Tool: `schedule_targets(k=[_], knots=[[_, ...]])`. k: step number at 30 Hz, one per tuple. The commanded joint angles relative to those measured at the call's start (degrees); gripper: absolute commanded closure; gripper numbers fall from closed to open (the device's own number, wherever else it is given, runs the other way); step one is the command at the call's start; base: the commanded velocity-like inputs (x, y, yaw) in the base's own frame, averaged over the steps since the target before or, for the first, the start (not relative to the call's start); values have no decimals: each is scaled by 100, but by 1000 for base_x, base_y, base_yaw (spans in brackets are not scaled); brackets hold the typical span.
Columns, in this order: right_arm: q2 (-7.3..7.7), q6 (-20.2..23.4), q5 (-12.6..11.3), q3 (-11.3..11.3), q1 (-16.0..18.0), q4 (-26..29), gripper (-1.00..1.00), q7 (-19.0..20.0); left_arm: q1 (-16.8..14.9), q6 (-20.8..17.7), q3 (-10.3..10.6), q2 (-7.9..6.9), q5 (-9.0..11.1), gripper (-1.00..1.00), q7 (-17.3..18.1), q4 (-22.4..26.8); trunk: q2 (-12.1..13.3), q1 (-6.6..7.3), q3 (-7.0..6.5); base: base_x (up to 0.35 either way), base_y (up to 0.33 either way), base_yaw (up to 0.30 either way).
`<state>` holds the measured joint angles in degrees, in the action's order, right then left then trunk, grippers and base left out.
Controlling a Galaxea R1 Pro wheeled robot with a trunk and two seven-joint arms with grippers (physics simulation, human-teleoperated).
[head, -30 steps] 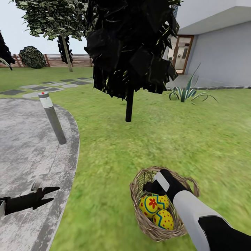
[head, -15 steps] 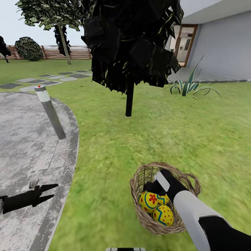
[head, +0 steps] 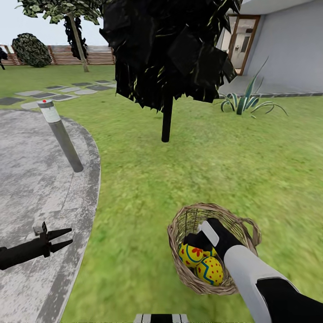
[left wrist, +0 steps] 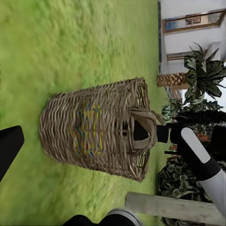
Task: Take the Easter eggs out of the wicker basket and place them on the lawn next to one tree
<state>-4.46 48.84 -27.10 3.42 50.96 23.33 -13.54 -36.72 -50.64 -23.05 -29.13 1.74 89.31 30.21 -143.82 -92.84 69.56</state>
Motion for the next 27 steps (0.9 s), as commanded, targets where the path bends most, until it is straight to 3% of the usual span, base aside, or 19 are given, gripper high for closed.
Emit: schedule_targets(k=[1,27], knots=[[5,14,-55,36,2,8,-100,-26,-2,-60,-4,1,-8,-100,28,1,-2,1,5,0,0,0],[30,-286,19,36,54,14,-100,10,-2,-36,-25,4,-7,-100,34,11,-3,-1,27,16,5,0]])
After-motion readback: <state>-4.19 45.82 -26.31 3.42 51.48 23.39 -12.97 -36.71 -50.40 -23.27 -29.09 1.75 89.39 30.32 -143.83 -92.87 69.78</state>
